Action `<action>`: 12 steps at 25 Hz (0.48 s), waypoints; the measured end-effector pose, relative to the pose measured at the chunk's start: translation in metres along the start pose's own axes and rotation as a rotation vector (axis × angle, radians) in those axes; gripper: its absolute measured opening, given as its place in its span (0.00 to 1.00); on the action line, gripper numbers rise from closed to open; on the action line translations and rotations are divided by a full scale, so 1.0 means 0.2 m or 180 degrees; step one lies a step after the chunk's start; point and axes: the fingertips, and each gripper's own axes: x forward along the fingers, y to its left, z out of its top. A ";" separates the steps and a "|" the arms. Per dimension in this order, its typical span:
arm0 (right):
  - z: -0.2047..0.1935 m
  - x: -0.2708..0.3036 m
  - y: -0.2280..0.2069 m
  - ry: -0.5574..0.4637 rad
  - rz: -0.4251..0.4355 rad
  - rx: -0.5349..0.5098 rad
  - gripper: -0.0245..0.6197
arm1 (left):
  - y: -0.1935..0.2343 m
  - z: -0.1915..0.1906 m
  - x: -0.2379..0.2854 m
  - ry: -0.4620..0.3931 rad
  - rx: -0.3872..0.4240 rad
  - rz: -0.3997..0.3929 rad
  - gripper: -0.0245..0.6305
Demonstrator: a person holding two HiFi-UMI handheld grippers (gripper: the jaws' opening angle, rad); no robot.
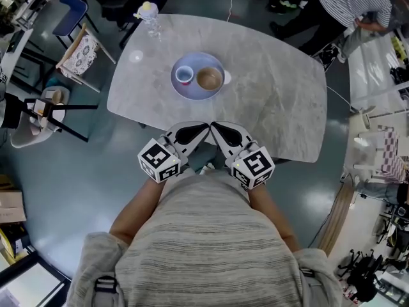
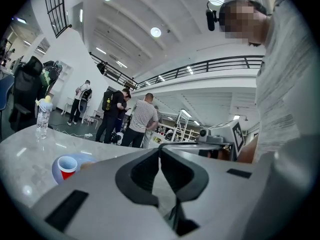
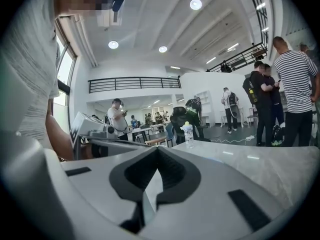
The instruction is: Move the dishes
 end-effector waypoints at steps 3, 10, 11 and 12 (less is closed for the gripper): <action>0.00 0.00 -0.01 -0.0010 -0.0009 -0.0013 0.06 | 0.00 0.00 0.01 -0.0001 0.0002 -0.0002 0.08; 0.01 -0.02 -0.03 -0.0013 -0.0039 -0.0015 0.06 | -0.02 0.00 0.04 0.0019 0.0032 -0.0039 0.08; 0.00 -0.03 -0.04 -0.0008 -0.0042 -0.0016 0.06 | -0.02 0.00 0.04 0.0026 0.0037 -0.0043 0.08; 0.00 -0.03 -0.04 -0.0002 -0.0045 -0.0017 0.06 | -0.02 0.00 0.05 0.0032 0.0041 -0.0048 0.08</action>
